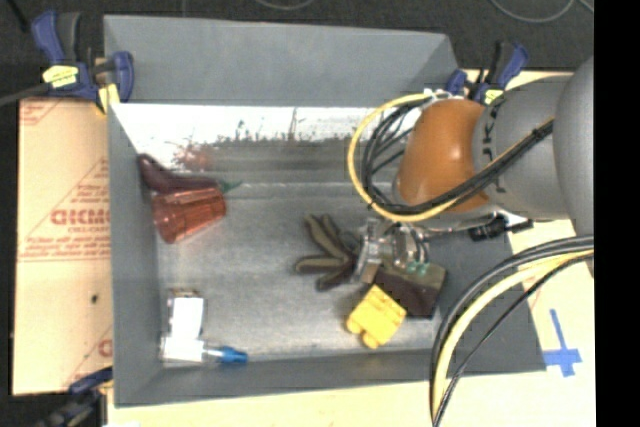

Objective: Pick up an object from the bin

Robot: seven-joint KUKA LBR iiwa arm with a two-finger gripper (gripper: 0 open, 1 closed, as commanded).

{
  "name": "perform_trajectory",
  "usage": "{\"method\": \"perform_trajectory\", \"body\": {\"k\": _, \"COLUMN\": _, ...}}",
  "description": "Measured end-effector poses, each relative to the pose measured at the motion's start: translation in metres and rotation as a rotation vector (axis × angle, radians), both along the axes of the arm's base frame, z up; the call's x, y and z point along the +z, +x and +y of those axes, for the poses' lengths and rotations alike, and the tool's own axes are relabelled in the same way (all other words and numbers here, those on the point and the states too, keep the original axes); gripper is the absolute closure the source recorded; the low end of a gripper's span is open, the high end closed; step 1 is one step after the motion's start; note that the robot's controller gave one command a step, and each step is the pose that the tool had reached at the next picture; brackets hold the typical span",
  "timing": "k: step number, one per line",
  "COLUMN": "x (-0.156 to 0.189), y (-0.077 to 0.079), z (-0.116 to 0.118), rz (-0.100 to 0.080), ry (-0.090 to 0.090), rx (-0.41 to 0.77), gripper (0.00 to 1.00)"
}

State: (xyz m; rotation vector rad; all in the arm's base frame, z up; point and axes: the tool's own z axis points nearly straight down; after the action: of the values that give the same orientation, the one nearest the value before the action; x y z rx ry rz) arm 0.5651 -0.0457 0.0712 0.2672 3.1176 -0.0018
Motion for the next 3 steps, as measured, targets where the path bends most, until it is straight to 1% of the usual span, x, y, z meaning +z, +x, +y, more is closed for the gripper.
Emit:
{"method": "perform_trajectory", "body": {"k": 2, "x": 0.004, "y": -0.001, "z": 0.0, "rz": 0.002, "ry": 0.0, "rx": 0.0, "gripper": 1.0}}
{"method": "perform_trajectory", "body": {"k": 3, "x": 0.019, "y": -0.001, "z": 0.0, "rz": 0.003, "ry": 0.001, "rx": 0.001, "gripper": 1.0}}
